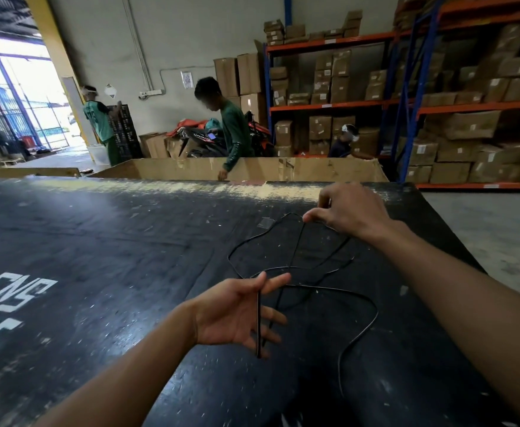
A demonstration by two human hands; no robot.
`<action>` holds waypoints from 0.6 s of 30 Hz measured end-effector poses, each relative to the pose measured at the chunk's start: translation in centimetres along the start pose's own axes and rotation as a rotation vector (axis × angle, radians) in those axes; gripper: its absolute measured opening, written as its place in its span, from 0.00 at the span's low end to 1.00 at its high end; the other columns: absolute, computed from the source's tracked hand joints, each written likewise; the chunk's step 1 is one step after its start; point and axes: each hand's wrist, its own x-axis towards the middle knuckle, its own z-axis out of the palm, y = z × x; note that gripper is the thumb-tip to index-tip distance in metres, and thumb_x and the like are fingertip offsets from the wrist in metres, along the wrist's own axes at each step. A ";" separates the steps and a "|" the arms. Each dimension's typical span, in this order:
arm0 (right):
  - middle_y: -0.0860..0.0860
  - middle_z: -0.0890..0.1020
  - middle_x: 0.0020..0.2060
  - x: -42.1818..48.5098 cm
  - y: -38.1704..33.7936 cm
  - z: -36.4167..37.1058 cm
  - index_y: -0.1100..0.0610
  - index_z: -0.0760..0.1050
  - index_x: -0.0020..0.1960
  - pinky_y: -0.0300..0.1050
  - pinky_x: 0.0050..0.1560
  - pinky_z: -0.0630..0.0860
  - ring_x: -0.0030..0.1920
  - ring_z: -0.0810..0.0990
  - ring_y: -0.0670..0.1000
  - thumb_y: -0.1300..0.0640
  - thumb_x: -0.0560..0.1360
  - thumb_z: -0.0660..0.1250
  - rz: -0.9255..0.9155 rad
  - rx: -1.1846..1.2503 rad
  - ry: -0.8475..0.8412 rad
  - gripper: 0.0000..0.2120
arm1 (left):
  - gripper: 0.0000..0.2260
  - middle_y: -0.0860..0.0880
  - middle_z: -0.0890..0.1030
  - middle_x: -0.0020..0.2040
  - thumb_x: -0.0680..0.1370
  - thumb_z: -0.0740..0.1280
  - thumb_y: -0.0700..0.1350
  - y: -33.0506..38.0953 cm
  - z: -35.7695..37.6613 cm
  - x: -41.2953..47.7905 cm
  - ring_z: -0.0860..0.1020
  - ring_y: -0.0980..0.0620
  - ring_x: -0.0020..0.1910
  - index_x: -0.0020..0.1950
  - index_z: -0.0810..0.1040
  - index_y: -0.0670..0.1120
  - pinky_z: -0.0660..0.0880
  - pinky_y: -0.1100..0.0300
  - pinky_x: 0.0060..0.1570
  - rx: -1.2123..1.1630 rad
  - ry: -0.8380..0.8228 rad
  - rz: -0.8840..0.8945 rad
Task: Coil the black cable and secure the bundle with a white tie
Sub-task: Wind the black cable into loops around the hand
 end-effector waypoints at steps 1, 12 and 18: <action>0.49 0.81 0.35 0.1 -0.5 -0.3 0.49 0.75 0.33 0.43 0.35 0.70 0.37 0.79 0.51 0.35 0.65 0.73 -0.010 0.007 0.020 0.18 | 0.21 0.35 0.68 0.71 0.78 0.58 0.62 0.1 -0.2 0.1 0.70 0.29 0.67 0.72 0.69 0.64 0.63 0.28 0.66 -0.007 0.022 0.003; 0.46 0.78 0.30 -1.2 -4.6 -2.0 0.51 0.74 0.33 0.38 0.28 0.66 0.30 0.76 0.44 0.43 0.69 0.73 -0.113 0.182 0.074 0.15 | 0.21 0.35 0.73 0.59 0.80 0.57 0.60 2.3 -2.6 0.5 0.74 0.31 0.56 0.73 0.68 0.63 0.65 0.29 0.60 -0.175 0.198 0.158; 0.45 0.76 0.26 -5.7 -6.0 0.0 0.53 0.81 0.42 0.37 0.27 0.66 0.24 0.73 0.39 0.52 0.78 0.64 -0.092 0.359 -0.183 0.10 | 0.21 0.29 0.67 0.70 0.82 0.52 0.61 5.3 -4.1 -1.4 0.76 0.25 0.58 0.75 0.61 0.66 0.75 0.31 0.53 -0.289 0.236 0.418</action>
